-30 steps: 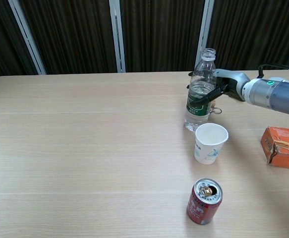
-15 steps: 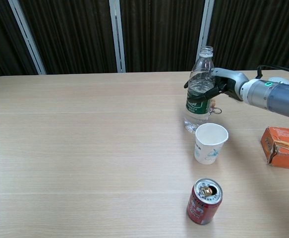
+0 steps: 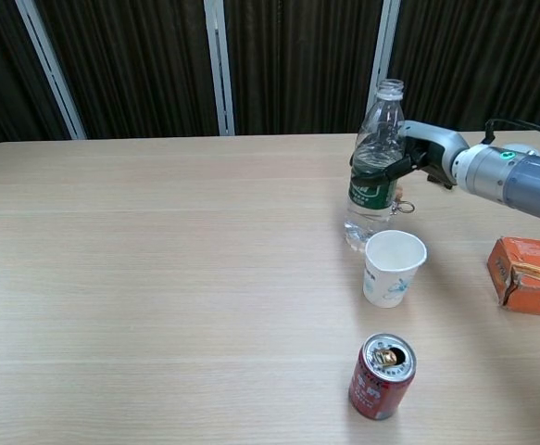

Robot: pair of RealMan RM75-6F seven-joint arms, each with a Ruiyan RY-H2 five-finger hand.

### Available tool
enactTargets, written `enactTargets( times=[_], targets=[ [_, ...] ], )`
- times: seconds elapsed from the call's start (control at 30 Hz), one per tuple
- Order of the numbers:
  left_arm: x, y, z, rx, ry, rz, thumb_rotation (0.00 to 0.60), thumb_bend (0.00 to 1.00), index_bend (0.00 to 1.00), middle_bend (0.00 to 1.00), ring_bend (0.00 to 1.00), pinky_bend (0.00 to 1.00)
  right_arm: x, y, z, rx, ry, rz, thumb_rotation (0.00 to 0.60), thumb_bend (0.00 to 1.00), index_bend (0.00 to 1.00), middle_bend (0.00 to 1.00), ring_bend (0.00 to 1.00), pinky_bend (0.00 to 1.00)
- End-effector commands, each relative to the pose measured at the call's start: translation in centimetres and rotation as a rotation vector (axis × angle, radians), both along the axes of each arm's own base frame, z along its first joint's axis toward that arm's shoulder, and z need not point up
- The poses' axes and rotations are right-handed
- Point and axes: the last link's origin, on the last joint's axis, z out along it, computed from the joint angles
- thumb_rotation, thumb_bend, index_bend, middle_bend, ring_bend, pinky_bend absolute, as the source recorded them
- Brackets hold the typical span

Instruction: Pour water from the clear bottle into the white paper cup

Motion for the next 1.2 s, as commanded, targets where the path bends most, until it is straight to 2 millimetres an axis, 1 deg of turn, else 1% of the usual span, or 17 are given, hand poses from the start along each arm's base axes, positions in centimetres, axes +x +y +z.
enactTargets(
  times=[0.03,0.13,0.27,0.37,0.4,0.47,0.57,0.63,0.7,0.8,0.97,1.1,1.2],
  targets=[
    [0.1,-0.1,0.0,-0.002,-0.006,-0.006,0.600,0.00,0.00,0.00,0.00,0.00,0.3,-0.2,1.7,-0.033,-0.030,0.045,0.600,0.46,0.47,0.56,0.49,0.46],
    [0.3,-0.2,0.1,-0.007,-0.015,-0.017,0.600,0.00,0.00,0.00,0.00,0.00,0.3,-0.2,3.8,-0.082,-0.026,0.099,0.600,0.46,0.47,0.56,0.49,0.46],
    [0.6,-0.4,0.3,-0.009,-0.026,-0.036,0.600,0.00,0.00,0.00,0.00,0.00,-0.2,0.4,6.5,-0.165,0.046,0.178,0.600,0.48,0.47,0.56,0.49,0.46],
    [0.8,-0.5,0.3,-0.021,-0.034,-0.046,0.600,0.00,0.00,0.00,0.00,0.00,-0.9,1.5,8.7,-0.230,0.141,0.236,0.600,0.49,0.46,0.56,0.49,0.46],
    [0.9,-0.6,0.3,-0.026,-0.037,-0.053,0.600,0.00,0.00,0.00,0.00,0.00,-1.2,2.0,9.6,-0.261,0.198,0.265,0.600,0.49,0.46,0.56,0.49,0.46],
    [1.0,-0.7,0.3,-0.031,-0.043,-0.063,0.600,0.00,0.00,0.00,0.00,0.00,-1.6,2.9,10.6,-0.296,0.266,0.296,0.600,0.49,0.46,0.56,0.49,0.46],
    [1.2,-0.8,0.5,-0.032,-0.054,-0.075,0.600,0.00,0.00,0.00,0.00,0.00,-2.0,4.3,11.6,-0.316,0.341,0.316,0.600,0.49,0.46,0.56,0.49,0.46],
    [1.2,-0.9,0.6,-0.033,-0.058,-0.079,0.600,0.00,0.00,0.00,0.00,0.00,-2.1,4.9,11.9,-0.325,0.381,0.325,0.600,0.50,0.46,0.56,0.49,0.46],
    [1.3,-0.9,0.6,-0.038,-0.063,-0.084,0.600,0.00,0.00,0.00,0.00,0.00,-2.3,5.9,12.2,-0.334,0.446,0.338,0.600,0.50,0.46,0.56,0.49,0.46],
    [1.4,-1.0,0.5,-0.046,-0.067,-0.089,0.600,0.00,0.00,0.00,0.00,0.00,-2.4,6.9,12.3,-0.325,0.490,0.341,0.600,0.52,0.46,0.56,0.49,0.46],
    [1.7,-1.1,0.5,-0.055,-0.071,-0.102,0.600,0.00,0.00,0.00,0.00,0.00,-2.3,8.6,12.1,-0.331,0.626,0.378,0.600,0.53,0.46,0.57,0.49,0.47],
    [1.8,-1.3,0.5,-0.059,-0.074,-0.107,0.600,0.00,0.00,0.00,0.00,0.00,-2.5,8.9,11.5,-0.352,0.713,0.399,0.600,0.54,0.46,0.57,0.49,0.47],
    [1.9,-1.5,0.5,-0.058,-0.077,-0.113,0.600,0.00,0.00,0.00,0.00,0.00,-3.3,8.7,11.0,-0.350,0.757,0.386,0.600,0.54,0.46,0.57,0.49,0.47]
  ],
)
